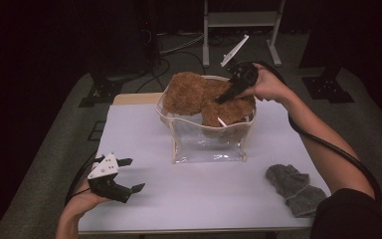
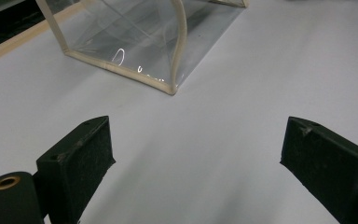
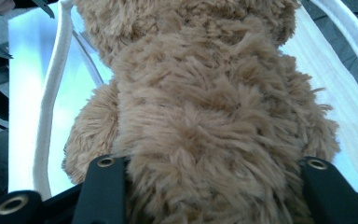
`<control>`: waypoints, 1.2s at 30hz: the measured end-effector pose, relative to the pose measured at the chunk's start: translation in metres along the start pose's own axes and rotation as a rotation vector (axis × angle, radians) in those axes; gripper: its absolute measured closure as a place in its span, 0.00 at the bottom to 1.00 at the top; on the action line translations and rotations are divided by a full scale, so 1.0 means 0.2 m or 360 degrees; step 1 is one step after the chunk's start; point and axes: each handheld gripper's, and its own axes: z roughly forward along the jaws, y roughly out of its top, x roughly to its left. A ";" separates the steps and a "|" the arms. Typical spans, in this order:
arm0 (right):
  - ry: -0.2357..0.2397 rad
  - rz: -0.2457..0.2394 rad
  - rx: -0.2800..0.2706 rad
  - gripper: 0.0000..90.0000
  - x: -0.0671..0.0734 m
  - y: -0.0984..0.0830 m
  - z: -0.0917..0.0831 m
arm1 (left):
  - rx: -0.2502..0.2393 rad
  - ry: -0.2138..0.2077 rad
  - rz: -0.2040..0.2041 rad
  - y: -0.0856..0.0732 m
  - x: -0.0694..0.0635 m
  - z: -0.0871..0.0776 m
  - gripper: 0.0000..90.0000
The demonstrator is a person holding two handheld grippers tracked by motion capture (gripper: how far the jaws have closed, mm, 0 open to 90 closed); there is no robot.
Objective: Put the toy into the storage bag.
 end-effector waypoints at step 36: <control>-0.0129 -0.0085 0.0232 0.35 0.06 0.05 0.24 | 0.0003 -0.0010 0.0007 0.01 -0.01 0.00 0.09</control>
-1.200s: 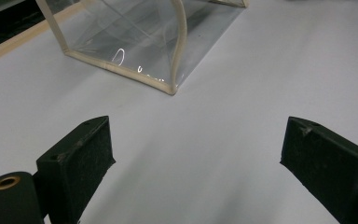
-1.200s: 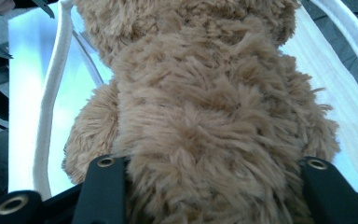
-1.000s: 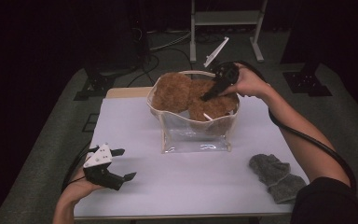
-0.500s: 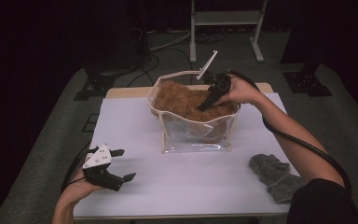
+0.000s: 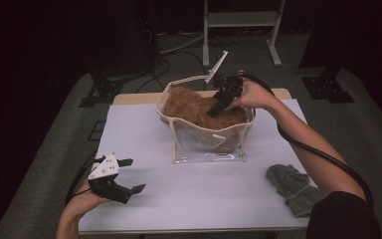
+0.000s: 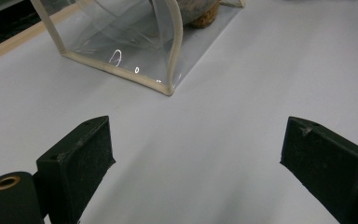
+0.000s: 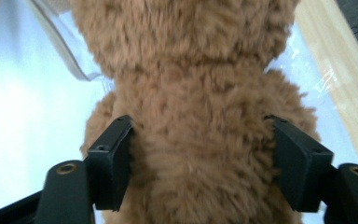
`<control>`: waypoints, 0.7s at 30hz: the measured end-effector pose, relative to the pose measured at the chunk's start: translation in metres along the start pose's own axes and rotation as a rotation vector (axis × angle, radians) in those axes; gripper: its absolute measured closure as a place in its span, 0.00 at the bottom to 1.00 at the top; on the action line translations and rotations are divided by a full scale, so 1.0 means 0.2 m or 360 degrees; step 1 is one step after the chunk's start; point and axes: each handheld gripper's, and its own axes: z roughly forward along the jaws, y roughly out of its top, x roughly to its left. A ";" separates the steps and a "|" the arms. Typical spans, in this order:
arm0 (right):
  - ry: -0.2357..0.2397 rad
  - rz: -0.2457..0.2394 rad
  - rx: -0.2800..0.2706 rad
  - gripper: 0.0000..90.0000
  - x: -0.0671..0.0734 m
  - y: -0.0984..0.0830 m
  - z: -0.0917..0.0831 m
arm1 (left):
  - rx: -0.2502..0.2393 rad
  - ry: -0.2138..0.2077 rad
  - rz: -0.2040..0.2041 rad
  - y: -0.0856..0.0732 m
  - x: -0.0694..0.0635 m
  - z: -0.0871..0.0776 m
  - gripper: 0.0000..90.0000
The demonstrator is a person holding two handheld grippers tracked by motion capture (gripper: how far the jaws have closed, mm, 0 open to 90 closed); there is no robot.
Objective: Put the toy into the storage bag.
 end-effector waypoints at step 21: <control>-0.0019 0.0045 0.0080 0.49 0.00 0.01 0.05 | -0.0007 -0.0016 0.0010 0.01 -0.01 0.01 0.09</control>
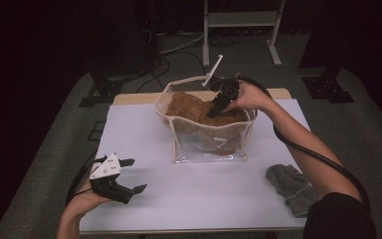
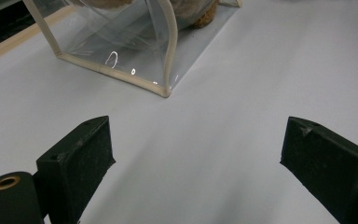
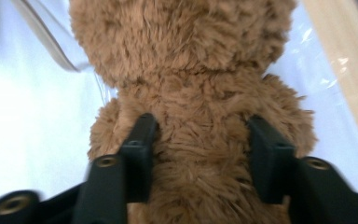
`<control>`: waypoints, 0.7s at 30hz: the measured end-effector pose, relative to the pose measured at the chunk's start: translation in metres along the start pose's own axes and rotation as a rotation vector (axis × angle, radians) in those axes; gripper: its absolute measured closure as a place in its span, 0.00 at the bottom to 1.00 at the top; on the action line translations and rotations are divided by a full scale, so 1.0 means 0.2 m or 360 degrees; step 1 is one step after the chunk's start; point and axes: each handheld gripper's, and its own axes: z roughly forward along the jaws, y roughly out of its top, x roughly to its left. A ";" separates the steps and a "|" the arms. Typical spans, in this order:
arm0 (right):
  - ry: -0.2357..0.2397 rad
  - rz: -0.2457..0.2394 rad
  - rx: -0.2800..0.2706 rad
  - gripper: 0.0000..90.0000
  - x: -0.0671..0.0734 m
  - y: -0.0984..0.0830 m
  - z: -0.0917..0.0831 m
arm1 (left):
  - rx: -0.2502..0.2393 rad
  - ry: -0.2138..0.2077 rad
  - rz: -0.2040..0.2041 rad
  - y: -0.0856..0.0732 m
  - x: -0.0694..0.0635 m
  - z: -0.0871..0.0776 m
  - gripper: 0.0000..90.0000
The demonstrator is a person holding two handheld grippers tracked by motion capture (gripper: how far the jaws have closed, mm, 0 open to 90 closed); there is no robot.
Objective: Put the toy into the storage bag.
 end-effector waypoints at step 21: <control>0.0036 -0.0004 0.0066 0.80 0.00 0.01 0.12 | 0.0000 -0.0005 0.0012 -0.01 0.01 -0.01 0.09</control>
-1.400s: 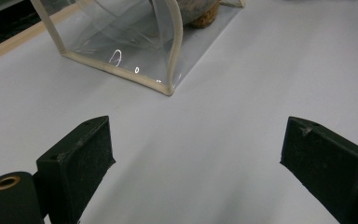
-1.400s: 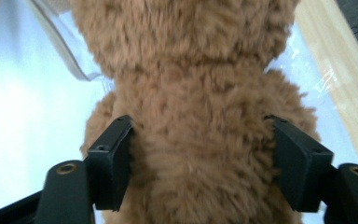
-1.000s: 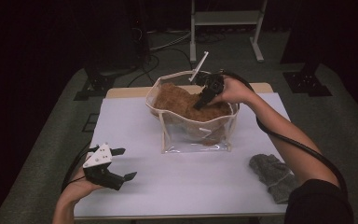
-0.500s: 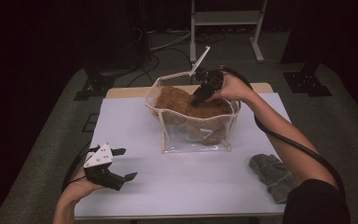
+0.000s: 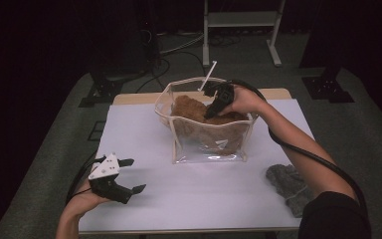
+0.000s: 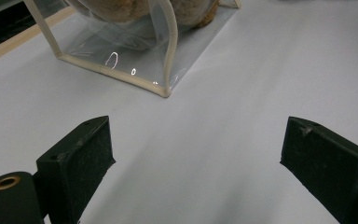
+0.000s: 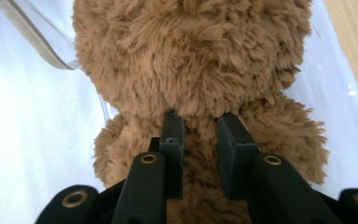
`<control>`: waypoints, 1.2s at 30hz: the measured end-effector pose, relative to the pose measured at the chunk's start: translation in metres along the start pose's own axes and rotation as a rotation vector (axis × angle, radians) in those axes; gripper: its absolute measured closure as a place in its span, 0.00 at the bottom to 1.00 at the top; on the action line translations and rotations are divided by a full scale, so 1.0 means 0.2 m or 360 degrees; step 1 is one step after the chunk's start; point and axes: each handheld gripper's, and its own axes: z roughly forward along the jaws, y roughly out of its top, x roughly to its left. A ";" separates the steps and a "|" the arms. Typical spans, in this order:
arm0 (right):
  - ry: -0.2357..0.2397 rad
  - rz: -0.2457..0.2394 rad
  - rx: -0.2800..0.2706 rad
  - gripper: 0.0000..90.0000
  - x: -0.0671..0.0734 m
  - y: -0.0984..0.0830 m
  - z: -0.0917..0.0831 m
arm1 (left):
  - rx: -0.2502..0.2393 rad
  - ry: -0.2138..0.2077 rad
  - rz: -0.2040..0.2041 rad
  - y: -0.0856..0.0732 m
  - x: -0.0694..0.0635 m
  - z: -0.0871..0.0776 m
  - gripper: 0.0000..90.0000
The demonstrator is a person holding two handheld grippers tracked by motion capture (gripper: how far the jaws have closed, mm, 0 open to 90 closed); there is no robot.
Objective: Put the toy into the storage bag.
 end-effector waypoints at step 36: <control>0.0027 0.0157 -0.0499 0.51 0.08 -0.35 -0.52 | -0.0017 -0.0008 0.0018 0.03 -0.02 0.01 0.09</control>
